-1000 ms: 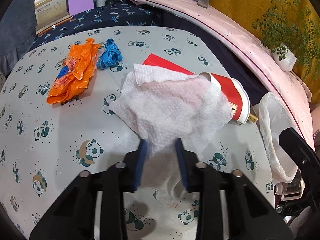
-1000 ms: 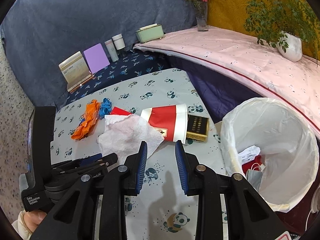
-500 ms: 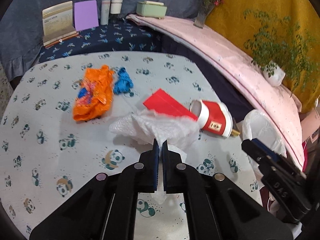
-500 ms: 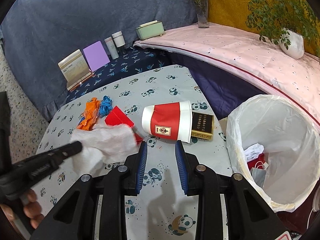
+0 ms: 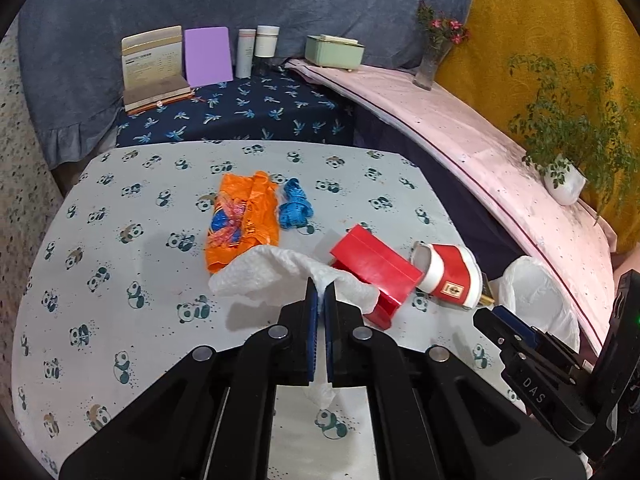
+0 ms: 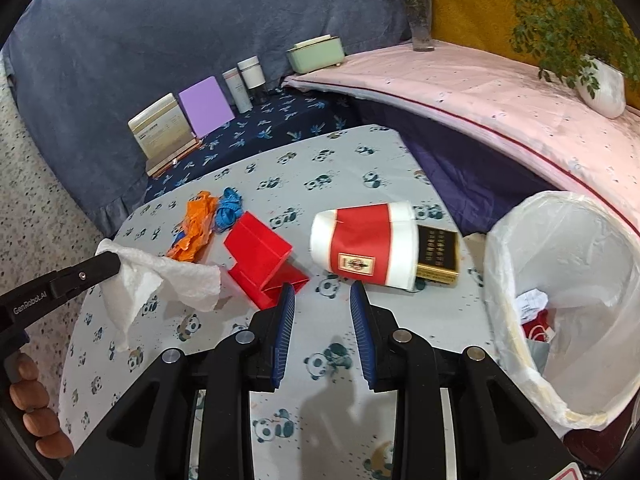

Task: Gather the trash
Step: 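Grasp the red paper box with the right gripper while the left holds the wipe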

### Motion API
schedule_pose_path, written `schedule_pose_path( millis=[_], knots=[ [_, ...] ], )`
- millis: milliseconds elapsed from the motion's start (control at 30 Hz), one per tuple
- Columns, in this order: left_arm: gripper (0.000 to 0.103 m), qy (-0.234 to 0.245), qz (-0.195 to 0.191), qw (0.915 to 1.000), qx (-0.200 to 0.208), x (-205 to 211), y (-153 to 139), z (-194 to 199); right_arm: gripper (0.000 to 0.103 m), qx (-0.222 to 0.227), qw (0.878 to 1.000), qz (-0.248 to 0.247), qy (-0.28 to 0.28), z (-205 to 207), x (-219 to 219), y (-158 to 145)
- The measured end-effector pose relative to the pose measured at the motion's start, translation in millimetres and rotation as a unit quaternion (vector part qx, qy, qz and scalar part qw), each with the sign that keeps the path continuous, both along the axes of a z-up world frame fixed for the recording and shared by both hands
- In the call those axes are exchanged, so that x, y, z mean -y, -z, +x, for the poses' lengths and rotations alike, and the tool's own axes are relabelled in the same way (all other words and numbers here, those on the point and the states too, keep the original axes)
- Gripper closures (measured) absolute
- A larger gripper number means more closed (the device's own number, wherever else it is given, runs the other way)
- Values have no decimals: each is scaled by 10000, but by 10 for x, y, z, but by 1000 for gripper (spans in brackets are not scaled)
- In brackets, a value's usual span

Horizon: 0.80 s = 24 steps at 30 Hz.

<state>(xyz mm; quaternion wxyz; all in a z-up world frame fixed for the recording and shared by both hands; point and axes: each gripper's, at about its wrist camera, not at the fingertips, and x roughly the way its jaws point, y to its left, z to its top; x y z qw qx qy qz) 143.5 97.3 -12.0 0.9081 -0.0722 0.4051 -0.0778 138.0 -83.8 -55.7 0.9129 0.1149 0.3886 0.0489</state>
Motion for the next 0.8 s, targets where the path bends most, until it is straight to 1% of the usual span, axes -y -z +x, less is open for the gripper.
schedule_pose_path(
  millis=[167, 400, 533, 567, 600, 667, 733, 800],
  knots=[
    [100, -127, 143, 9998, -70, -60, 86, 85, 74, -140, 9996, 145, -206, 210, -156, 123],
    [100, -262, 112, 9994, -189, -187, 181, 233, 74, -340, 9979, 361, -423, 513, -330, 301],
    [100, -293, 95, 9993, -231, -219, 211, 288, 74, -407, 9968, 406, -553, 618, -436, 376],
    [100, -295, 100, 9992, -238, -221, 215, 296, 78, -415, 9965, 411, -591, 637, -460, 389],
    [100, -293, 101, 9992, -238, -217, 216, 302, 88, -413, 9962, 426, -638, 646, -484, 397],
    [100, -275, 102, 9993, -234, -214, 210, 307, 98, -434, 9952, 488, -730, 651, -529, 401],
    [100, -253, 97, 9994, -208, -197, 184, 305, 100, -335, 9948, 586, -763, 619, -532, 343],
    [100, -204, 91, 9996, -144, -159, 128, 289, 102, -163, 9952, 574, -780, 562, -527, 216]
  ],
)
